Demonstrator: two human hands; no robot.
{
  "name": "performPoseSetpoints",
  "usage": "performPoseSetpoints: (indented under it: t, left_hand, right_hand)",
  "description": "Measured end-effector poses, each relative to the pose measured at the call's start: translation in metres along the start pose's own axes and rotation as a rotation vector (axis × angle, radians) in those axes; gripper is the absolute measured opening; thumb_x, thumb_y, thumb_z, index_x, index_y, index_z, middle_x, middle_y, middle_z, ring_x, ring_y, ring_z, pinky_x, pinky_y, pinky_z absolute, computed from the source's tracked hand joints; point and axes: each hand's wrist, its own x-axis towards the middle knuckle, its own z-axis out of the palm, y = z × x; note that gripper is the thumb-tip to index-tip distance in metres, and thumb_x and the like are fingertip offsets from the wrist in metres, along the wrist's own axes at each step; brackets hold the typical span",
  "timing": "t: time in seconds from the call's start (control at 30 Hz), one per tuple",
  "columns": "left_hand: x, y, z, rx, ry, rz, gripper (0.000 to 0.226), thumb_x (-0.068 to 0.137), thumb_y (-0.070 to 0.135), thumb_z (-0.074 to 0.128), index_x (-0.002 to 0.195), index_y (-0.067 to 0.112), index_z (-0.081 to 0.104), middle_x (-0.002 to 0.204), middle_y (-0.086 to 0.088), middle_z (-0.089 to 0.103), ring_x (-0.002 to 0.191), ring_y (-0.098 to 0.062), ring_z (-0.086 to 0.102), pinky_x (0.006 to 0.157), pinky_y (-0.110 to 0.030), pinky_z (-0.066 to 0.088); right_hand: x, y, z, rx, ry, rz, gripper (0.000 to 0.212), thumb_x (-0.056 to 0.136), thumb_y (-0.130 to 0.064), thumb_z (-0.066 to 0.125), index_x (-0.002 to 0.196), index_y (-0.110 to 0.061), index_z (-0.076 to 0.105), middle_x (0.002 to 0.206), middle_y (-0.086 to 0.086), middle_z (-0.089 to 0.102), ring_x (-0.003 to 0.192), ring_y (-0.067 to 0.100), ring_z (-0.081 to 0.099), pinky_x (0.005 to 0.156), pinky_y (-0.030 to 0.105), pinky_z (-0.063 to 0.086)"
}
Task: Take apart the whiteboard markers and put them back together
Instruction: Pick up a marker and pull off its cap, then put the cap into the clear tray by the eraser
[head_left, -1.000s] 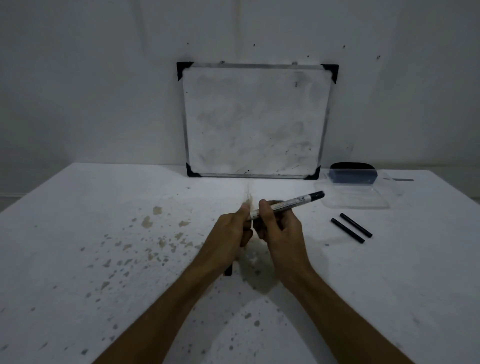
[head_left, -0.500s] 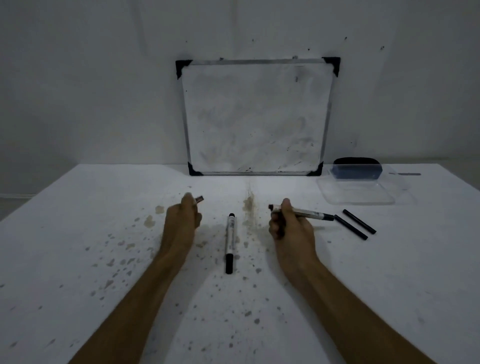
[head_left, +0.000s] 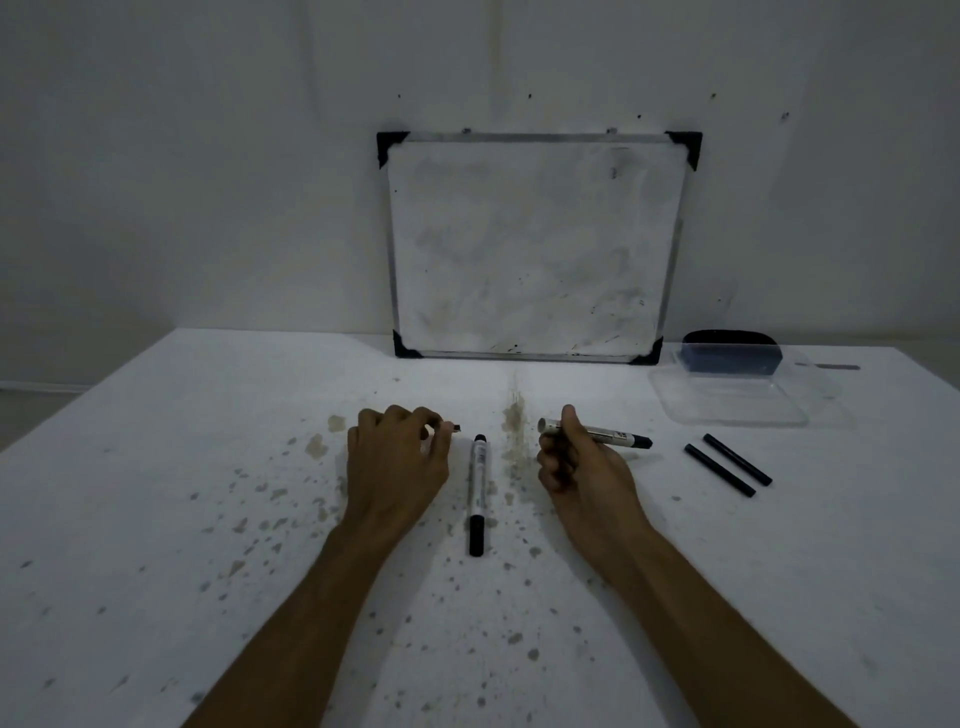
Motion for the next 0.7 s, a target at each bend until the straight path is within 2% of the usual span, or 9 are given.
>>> performPoseSetpoints:
  t: [0.17, 0.23, 0.3, 0.4, 0.47, 0.57, 0.63, 0.7]
  left_hand:
    - [0.000, -0.010, 0.009, -0.060, -0.040, -0.026, 0.029, 0.096, 0.038, 0.062, 0.114, 0.021, 0.077, 0.113, -0.007, 0.068, 0.105, -0.027, 0.057, 0.091, -0.042, 0.048]
    - [0.000, -0.008, 0.009, -0.029, -0.042, -0.027, 0.037, 0.095, 0.040, 0.062, 0.125, 0.019, 0.072, 0.120, -0.009, 0.068, 0.110, -0.028, 0.058, 0.094, -0.042, 0.048]
    - [-0.002, -0.002, 0.007, -0.113, -0.024, -0.028, 0.042, 0.096, 0.037, 0.063, 0.133, 0.016, 0.065, 0.125, -0.009, 0.066, 0.114, -0.026, 0.057, 0.097, -0.039, 0.047]
    - [-0.006, 0.029, -0.007, -0.565, -0.030, -0.109, 0.031, 0.103, 0.031, 0.057, 0.131, 0.019, 0.062, 0.125, -0.002, 0.065, 0.112, -0.018, 0.063, 0.095, -0.032, 0.054]
    - [-0.009, 0.056, -0.018, -1.013, -0.154, -0.256, 0.028, 0.107, 0.029, 0.047, 0.123, 0.016, 0.066, 0.123, -0.004, 0.070, 0.115, -0.022, 0.068, 0.099, -0.033, 0.055]
    - [-0.016, 0.083, -0.030, -1.699, -0.375, -0.592, 0.049, 0.109, 0.038, 0.038, 0.122, 0.001, 0.067, 0.125, -0.020, 0.072, 0.121, -0.032, 0.066, 0.106, -0.041, 0.050]
    - [-0.022, 0.085, -0.031, -1.917, -0.519, -0.729, 0.061, 0.107, 0.046, 0.036, 0.130, -0.004, 0.063, 0.128, -0.023, 0.070, 0.125, -0.036, 0.063, 0.112, -0.044, 0.045]
    - [-0.026, 0.083, -0.029, -2.062, -0.623, -0.753, 0.067, 0.106, 0.049, 0.031, 0.135, -0.005, 0.059, 0.134, -0.024, 0.066, 0.130, -0.037, 0.060, 0.118, -0.046, 0.038]
  right_hand:
    - [-0.001, -0.002, -0.003, 0.023, -0.042, 0.022, 0.029, 0.098, -0.031, 0.062, 0.086, -0.006, 0.067, 0.071, 0.003, 0.061, 0.053, 0.010, 0.048, 0.048, 0.021, 0.039]
    - [-0.002, -0.002, -0.003, 0.033, -0.052, 0.028, 0.028, 0.098, -0.031, 0.062, 0.086, -0.006, 0.066, 0.071, 0.002, 0.060, 0.052, 0.009, 0.047, 0.047, 0.021, 0.038]
    - [-0.002, -0.004, -0.004, 0.034, -0.053, 0.022, 0.028, 0.099, -0.030, 0.062, 0.086, -0.006, 0.066, 0.072, 0.003, 0.060, 0.052, 0.009, 0.046, 0.046, 0.021, 0.038]
    - [-0.006, -0.006, -0.003, -0.024, -0.030, -0.034, 0.026, 0.098, -0.030, 0.064, 0.090, -0.005, 0.065, 0.074, 0.006, 0.060, 0.053, 0.010, 0.048, 0.047, 0.022, 0.040]
    - [-0.014, -0.009, 0.001, -0.118, -0.010, -0.106, 0.027, 0.098, -0.032, 0.065, 0.097, -0.005, 0.064, 0.076, 0.006, 0.061, 0.056, 0.010, 0.050, 0.050, 0.023, 0.043]
    - [-0.034, -0.022, 0.013, -0.306, -0.017, -0.299, 0.027, 0.098, -0.034, 0.064, 0.100, -0.006, 0.066, 0.075, 0.004, 0.066, 0.064, 0.010, 0.060, 0.058, 0.024, 0.051]
    - [-0.053, -0.027, 0.022, -0.480, -0.021, -0.535, 0.018, 0.098, -0.030, 0.064, 0.099, -0.012, 0.066, 0.078, -0.001, 0.072, 0.073, 0.008, 0.069, 0.066, 0.022, 0.057]
    - [-0.066, -0.018, 0.027, -0.745, -0.098, -0.735, 0.007, 0.098, -0.027, 0.064, 0.095, -0.021, 0.061, 0.077, -0.004, 0.070, 0.074, 0.007, 0.071, 0.068, 0.018, 0.057]
